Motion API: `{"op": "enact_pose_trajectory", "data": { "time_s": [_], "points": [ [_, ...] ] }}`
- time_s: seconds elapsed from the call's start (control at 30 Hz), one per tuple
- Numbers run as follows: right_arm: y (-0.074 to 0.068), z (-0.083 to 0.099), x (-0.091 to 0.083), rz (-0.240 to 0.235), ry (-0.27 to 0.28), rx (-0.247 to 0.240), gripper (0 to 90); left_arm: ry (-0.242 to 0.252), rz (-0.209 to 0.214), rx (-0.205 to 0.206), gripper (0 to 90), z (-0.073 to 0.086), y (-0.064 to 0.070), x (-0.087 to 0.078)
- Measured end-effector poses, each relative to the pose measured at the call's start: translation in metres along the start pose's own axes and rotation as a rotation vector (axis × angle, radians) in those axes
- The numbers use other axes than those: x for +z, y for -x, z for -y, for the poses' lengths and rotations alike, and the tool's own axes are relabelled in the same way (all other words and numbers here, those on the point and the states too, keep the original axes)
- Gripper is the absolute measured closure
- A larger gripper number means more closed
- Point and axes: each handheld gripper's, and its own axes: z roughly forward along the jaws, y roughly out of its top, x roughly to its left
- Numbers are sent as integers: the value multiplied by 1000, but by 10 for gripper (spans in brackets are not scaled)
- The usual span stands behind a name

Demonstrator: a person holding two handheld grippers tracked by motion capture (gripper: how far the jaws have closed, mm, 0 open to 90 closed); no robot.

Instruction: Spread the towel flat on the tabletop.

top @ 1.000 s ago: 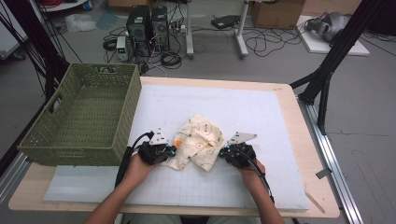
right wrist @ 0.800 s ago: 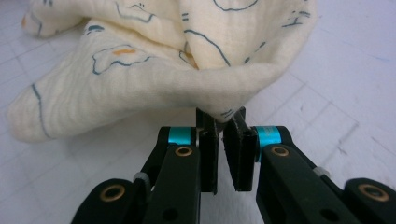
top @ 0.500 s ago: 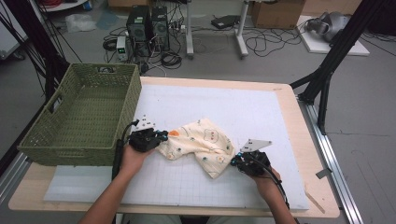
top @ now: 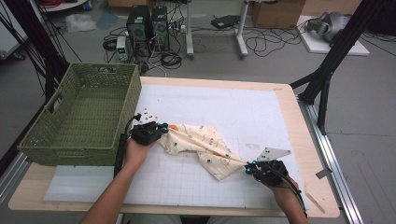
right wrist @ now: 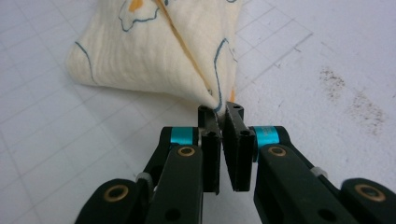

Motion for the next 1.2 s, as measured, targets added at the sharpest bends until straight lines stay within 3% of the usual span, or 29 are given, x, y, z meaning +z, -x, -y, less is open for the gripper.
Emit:
{"op": "enact_pose_trajectory", "data": {
  "time_s": [0.07, 0.13, 0.2, 0.3, 0.4, 0.63, 0.73, 1.0, 1.07, 1.1, 1.13, 1.2],
  "points": [
    [-1, -2, 1, 23, -18, -16, 828, -4, 2, 7, 862, 0, 0, 0],
    [1, -4, 0, 46, -13, -6, 729, -10, 4, 8, 862, 1, -2, -1],
    [7, -6, -6, 73, 37, 20, 659, -1, 7, -5, 861, 1, -5, -3],
    [21, -13, -17, 106, 170, 58, 617, 5, 13, -4, 861, 1, -5, -4],
    [32, -31, -12, 106, 208, 74, 586, 7, 17, -2, 861, 1, -3, -2],
    [41, -71, 45, 89, 163, 38, 497, 17, 19, -3, 860, 1, -4, -4],
    [43, -84, 70, 48, 166, 89, 501, 11, 17, 3, 859, 0, -4, -4],
    [31, -106, 121, -40, 87, 62, 474, 14, 6, -5, 859, 1, -7, -5],
    [28, -107, 130, -49, 58, 43, 488, 22, 2, -8, 858, 1, -7, -6],
    [27, -107, 131, -40, 65, 32, 580, 25, -1, -10, 858, 1, -8, -6],
    [27, -108, 131, -56, 70, 20, 757, 23, -1, -12, 858, 1, -8, -6],
    [27, -109, 131, -46, 70, -25, 833, 20, -3, -12, 857, 1, -8, -5]
  ]
}}
